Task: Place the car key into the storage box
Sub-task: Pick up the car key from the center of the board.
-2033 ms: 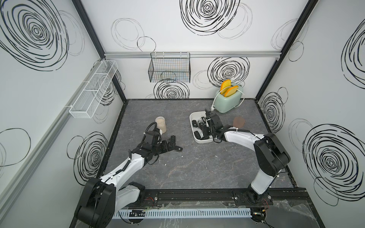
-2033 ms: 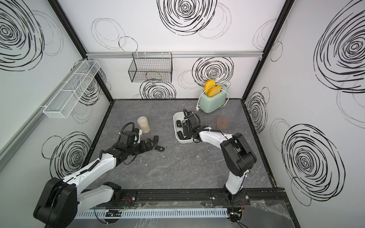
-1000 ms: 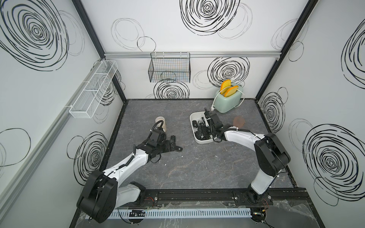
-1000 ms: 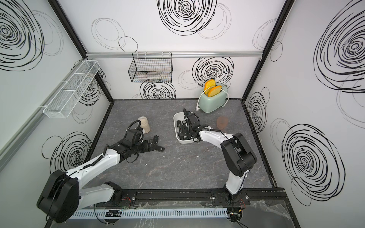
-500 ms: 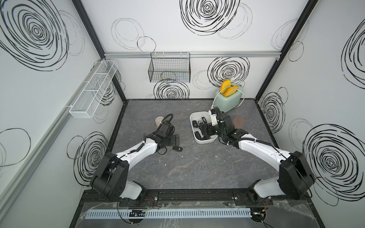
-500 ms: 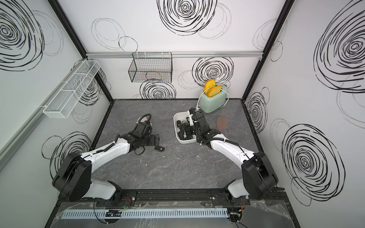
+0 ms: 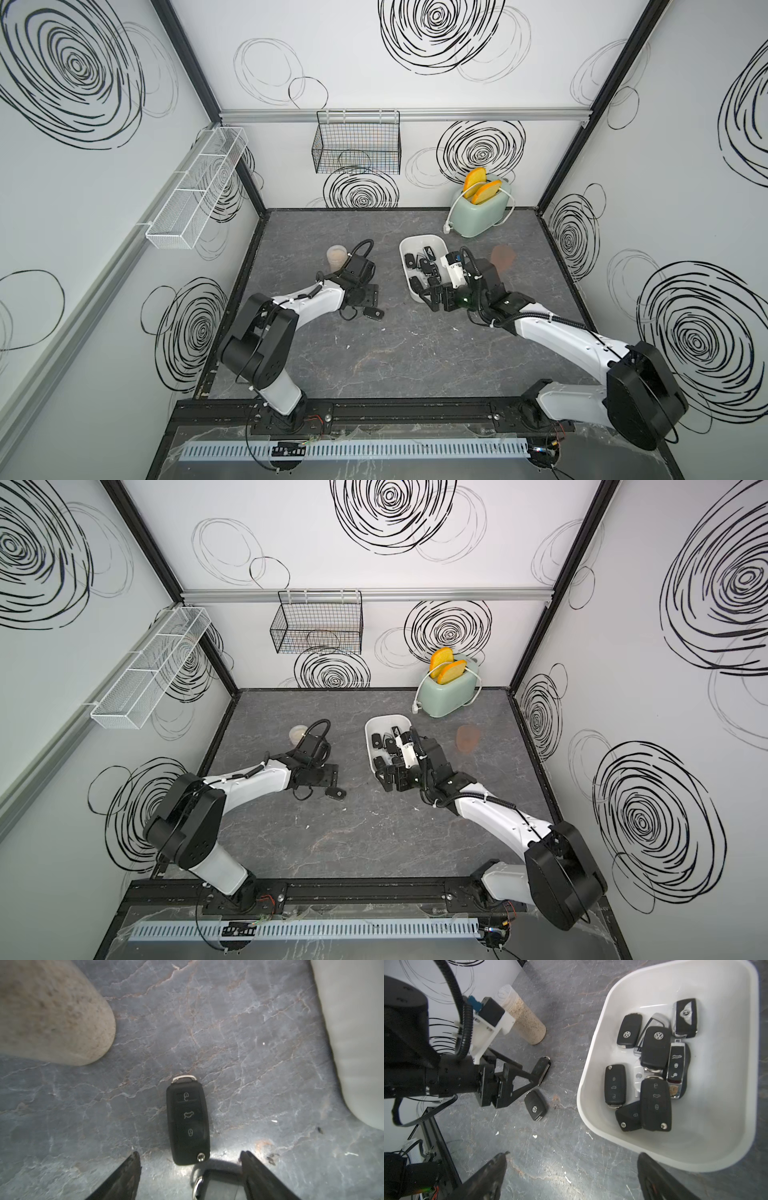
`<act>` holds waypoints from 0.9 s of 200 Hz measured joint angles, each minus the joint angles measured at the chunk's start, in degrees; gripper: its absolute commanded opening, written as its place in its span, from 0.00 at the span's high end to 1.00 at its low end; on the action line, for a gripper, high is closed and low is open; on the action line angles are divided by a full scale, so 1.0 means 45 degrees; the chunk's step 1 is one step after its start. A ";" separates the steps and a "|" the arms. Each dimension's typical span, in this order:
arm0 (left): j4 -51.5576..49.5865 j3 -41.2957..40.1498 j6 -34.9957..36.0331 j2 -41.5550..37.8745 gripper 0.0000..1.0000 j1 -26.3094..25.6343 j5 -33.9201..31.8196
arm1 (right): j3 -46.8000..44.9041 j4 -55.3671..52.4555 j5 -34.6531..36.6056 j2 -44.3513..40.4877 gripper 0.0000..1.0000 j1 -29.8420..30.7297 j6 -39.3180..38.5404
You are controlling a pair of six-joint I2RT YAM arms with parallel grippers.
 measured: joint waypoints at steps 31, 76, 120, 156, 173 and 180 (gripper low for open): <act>0.0175 0.0350 0.0112 0.0704 0.38 0.0000 0.0019 | -0.0126 0.0029 -0.0282 -0.0253 0.01 0.0000 0.0117; 0.0282 0.0423 0.0262 0.1229 0.50 0.0005 0.0019 | -0.0126 0.0058 -0.0418 -0.0350 0.01 0.0000 0.0165; 0.0534 0.0423 0.0345 0.1365 0.66 0.0039 0.0010 | -0.0126 0.0058 -0.0418 -0.0350 0.01 0.0000 0.0170; 0.0597 0.0423 0.0398 0.1370 0.74 0.0039 0.0024 | -0.0126 0.0049 -0.0393 -0.0442 0.01 0.0000 0.0165; 0.0593 0.0423 0.0393 0.1370 0.74 0.0039 0.0024 | -0.0126 0.0044 -0.0306 -0.0597 0.01 0.0000 0.0165; 0.0593 0.0423 0.0393 0.1365 0.74 0.0039 0.0029 | -0.0126 0.0044 -0.0267 -0.0685 0.01 0.0000 0.0165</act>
